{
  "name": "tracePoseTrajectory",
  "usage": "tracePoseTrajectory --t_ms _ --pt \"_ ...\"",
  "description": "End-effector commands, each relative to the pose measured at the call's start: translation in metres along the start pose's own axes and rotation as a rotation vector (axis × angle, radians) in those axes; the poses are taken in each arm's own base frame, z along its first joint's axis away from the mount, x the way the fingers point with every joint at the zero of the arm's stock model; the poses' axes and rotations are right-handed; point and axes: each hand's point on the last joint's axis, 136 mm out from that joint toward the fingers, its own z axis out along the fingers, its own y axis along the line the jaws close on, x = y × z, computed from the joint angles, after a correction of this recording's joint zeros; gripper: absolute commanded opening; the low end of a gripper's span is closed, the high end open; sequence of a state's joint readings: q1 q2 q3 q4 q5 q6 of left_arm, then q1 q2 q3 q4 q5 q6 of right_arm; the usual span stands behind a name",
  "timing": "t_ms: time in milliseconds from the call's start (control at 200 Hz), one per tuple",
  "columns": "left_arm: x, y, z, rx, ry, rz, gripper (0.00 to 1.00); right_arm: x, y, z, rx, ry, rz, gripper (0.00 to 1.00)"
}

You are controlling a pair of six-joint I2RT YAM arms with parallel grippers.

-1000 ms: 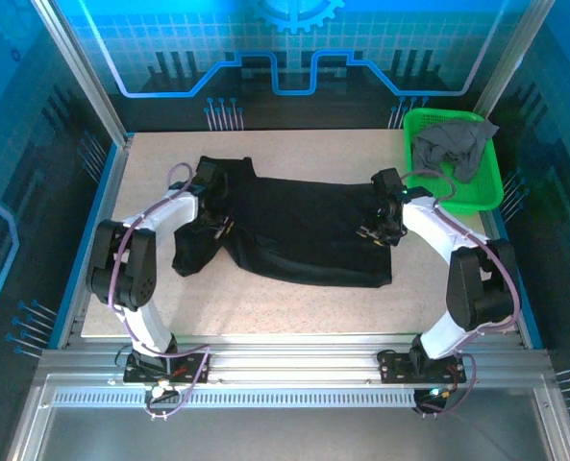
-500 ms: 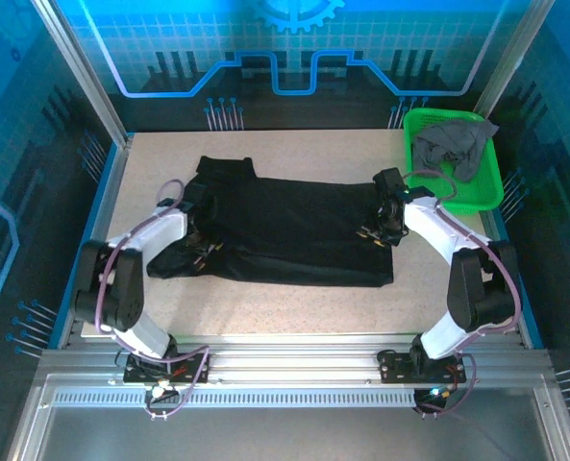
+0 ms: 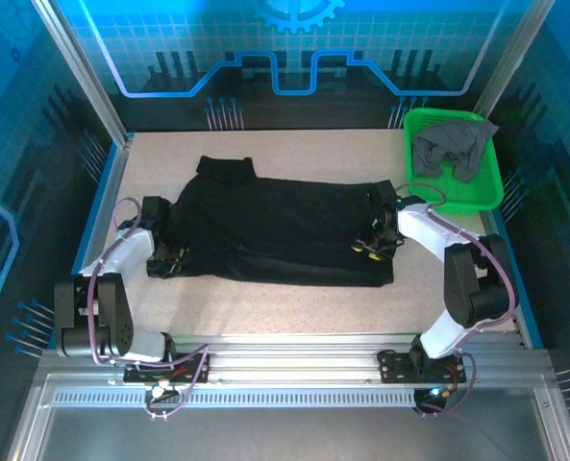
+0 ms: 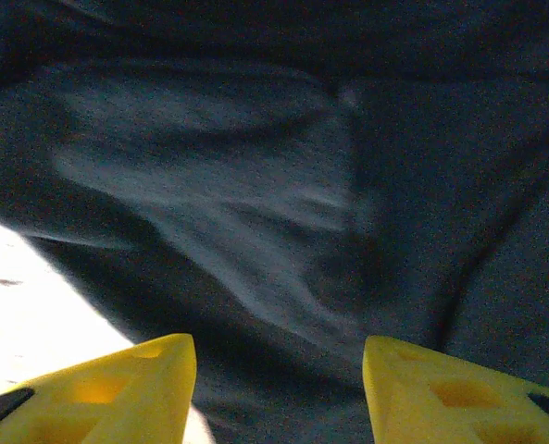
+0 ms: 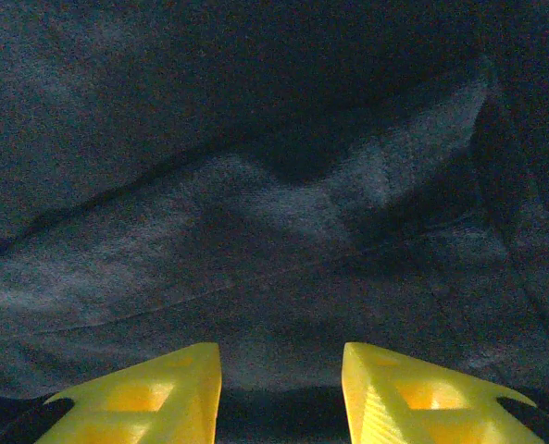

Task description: Fold and stack the t-shirts

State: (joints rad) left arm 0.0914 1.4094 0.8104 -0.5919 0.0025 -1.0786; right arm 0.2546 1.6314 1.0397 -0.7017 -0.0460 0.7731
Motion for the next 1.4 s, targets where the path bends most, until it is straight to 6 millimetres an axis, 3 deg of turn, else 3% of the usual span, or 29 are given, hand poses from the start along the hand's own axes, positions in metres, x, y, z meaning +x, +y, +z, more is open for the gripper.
tracePoseTrajectory --t_ms 0,165,445,695,865,990,1045,1240,1396 --pt "0.019 -0.03 -0.018 0.114 0.048 -0.038 0.51 -0.004 0.012 -0.01 -0.036 -0.015 -0.036 0.4" --pt "0.042 -0.031 -0.006 0.107 0.106 -0.082 0.51 -0.003 0.018 -0.011 -0.059 -0.014 -0.033 0.41" --pt "0.057 -0.055 0.017 0.104 0.153 -0.046 0.49 -0.006 0.036 -0.017 -0.113 -0.009 -0.051 0.41" --pt "0.056 -0.061 0.017 0.094 0.137 -0.03 0.3 -0.004 0.077 -0.031 -0.345 -0.005 -0.092 0.44" --pt "0.055 -0.066 0.016 0.086 0.135 -0.002 0.16 -0.004 0.079 -0.033 -0.355 0.0 -0.087 0.44" --pt "0.056 -0.072 0.016 0.089 0.143 0.02 0.0 -0.005 0.079 -0.033 -0.344 0.0 -0.085 0.44" --pt "0.057 -0.077 0.016 0.095 0.149 0.035 0.0 -0.006 0.079 -0.035 -0.342 -0.004 -0.086 0.44" --pt "0.063 -0.115 0.011 0.121 0.146 0.189 0.0 -0.011 0.08 -0.043 -0.34 -0.023 -0.08 0.43" --pt "0.085 -0.154 0.018 0.064 0.177 0.432 0.0 -0.014 0.08 -0.048 -0.339 -0.033 -0.074 0.43"
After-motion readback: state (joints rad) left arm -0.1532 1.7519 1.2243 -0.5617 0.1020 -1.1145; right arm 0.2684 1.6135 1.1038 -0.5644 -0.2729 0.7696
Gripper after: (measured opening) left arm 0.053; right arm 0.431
